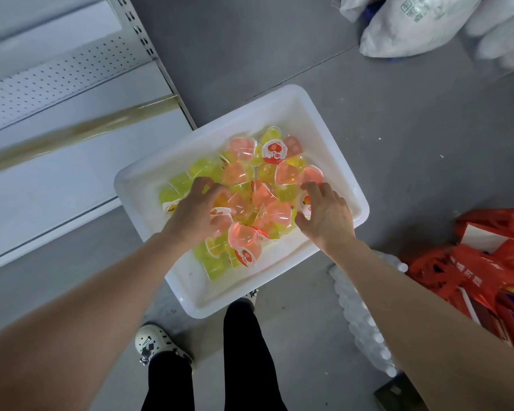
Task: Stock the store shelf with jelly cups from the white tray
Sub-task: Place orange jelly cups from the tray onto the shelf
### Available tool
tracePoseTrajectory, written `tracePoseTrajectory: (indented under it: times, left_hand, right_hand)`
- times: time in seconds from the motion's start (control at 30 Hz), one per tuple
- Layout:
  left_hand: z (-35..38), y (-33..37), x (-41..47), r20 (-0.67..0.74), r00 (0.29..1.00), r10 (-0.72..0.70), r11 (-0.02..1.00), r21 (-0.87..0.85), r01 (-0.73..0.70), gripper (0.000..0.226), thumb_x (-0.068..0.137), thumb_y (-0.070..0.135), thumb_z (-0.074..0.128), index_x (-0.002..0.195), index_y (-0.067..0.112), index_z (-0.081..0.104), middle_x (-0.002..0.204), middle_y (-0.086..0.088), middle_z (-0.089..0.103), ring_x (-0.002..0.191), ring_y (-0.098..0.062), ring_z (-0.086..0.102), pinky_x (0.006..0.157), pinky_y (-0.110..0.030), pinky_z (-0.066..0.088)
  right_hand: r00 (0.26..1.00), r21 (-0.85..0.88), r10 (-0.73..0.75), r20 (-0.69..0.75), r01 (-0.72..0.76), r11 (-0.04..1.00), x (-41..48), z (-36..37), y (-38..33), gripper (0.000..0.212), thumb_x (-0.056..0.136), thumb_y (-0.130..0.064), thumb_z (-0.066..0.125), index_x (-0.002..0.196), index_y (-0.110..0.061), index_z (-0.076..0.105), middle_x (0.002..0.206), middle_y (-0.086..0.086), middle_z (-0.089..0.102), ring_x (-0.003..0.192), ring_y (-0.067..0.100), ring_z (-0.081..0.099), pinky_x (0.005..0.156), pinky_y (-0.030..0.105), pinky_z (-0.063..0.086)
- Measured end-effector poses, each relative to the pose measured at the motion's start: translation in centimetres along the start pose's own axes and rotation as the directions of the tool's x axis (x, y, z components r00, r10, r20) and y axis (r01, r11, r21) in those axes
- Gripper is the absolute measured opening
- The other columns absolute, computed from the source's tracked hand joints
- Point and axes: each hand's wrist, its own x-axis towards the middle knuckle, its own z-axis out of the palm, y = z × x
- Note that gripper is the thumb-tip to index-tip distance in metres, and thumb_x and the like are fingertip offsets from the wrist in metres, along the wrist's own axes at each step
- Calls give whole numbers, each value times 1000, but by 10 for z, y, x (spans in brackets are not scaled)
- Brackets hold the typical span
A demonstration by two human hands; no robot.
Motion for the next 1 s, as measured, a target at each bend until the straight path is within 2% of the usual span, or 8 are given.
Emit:
tracePoseTrajectory:
  times: [0.1,0.2,0.27,0.37,0.5,0.7,0.87,1.0]
  left_hand:
    - [-9,-3,-9,11,999,-43,996,-80,44,61,71,32,84,123,29,51,134,3,37,97,-17,56,71,-30,50]
    - [-24,2,-18,0,999,-46,996,-72,46,67,70,18,85,127,23,49,142,5,35,109,-20,57,76,-34,52]
    - [-36,10,-26,-31,999,-29,998,-58,27,64,70,18,85,125,18,50,137,3,41,103,-23,61,75,-36,53]
    - [-63,25,-39,-75,994,-83,995,-64,79,69,69,41,84,125,16,52,126,-1,52,97,-23,62,75,-29,42]
    - [-107,45,-68,-117,989,-90,995,34,94,72,71,63,72,127,23,50,124,3,61,108,-23,61,83,-34,45]
    - [-178,53,-136,-255,967,-3,997,71,22,62,73,64,69,120,25,57,104,1,66,103,-22,53,78,-37,49]
    - [-243,38,-202,-309,947,90,994,92,-64,53,68,71,67,93,25,58,85,1,66,87,-26,57,70,-36,45]
    - [-297,24,-254,-392,913,114,991,115,-74,50,71,61,74,102,25,62,93,2,69,87,-22,60,68,-30,44]
  right_hand:
    - [1000,27,-16,-13,16,1000,0,-6,-9,52,74,-22,74,122,-14,55,105,12,60,82,35,62,76,41,49]
    - [999,37,-43,-32,44,998,0,-21,-19,56,73,-21,75,124,-13,54,108,13,62,88,36,62,79,41,50]
    - [997,37,-54,-49,56,998,-2,-33,-28,56,73,-22,74,125,-13,54,109,13,63,92,36,62,82,42,49]
    - [992,29,-73,-99,76,997,-8,-58,-47,53,74,-25,71,123,-13,54,107,12,63,92,35,61,82,42,49]
    - [975,-45,-141,-173,136,990,-24,-97,-83,53,78,-32,69,125,-15,52,109,9,64,91,34,62,80,44,48]
    - [925,-110,-214,-314,188,976,-58,-151,-155,47,80,-38,64,121,-17,54,107,5,65,93,32,61,82,43,42]
    - [837,-161,-295,-462,248,955,-88,-199,-229,41,81,-40,62,114,-16,57,97,6,66,87,33,61,78,41,41]
    - [761,-190,-371,-533,320,928,-108,-238,-296,40,79,-37,66,112,-15,59,94,7,67,81,33,62,77,41,41]
